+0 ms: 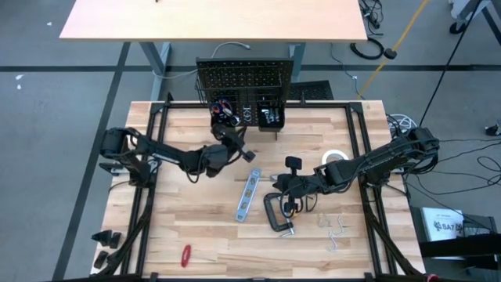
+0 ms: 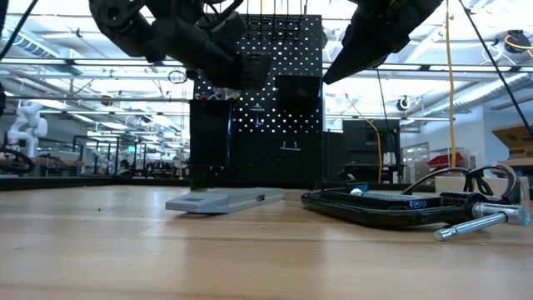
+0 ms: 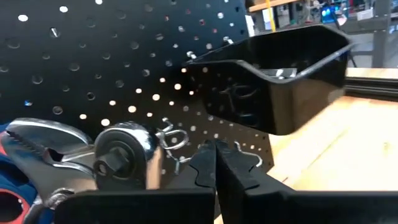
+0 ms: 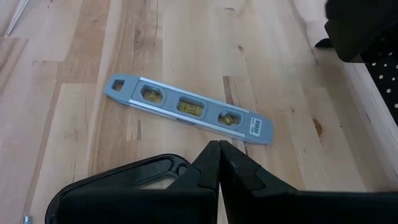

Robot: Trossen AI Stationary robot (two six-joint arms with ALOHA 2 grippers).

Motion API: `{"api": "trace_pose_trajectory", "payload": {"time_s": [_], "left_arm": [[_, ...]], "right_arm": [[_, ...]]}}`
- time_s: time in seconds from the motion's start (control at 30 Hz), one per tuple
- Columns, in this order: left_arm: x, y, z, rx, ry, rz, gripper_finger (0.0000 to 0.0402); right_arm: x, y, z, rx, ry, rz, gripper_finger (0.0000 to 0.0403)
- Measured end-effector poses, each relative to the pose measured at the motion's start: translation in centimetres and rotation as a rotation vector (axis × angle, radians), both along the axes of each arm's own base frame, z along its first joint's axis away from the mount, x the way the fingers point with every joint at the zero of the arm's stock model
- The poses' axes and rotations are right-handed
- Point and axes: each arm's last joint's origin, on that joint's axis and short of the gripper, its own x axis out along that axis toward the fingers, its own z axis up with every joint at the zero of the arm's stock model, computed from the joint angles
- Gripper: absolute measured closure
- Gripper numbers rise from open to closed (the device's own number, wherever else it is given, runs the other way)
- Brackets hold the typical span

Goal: Hang tools onto peg board
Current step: Put the magnetic puller pen tool into the left black bin on the peg board

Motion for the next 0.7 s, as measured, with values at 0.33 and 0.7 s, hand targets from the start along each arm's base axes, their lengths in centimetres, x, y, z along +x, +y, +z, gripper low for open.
{"api": "trace_pose_trajectory", "payload": {"time_s": [0.33, 0.7], "left_arm": [[-0.1, 1.4, 0.0, 0.001, 0.001, 0.051, 0.0401], [-1.0, 0.7, 0.8, 0.055, 0.044, 0.253, 0.0401]], "right_arm": [[0.0, 0.0, 0.0, 0.0, 0.0, 0.0, 0.0403], [-0.1, 0.3, 0.0, -0.001, 0.006, 0.011, 0.0403]]}}
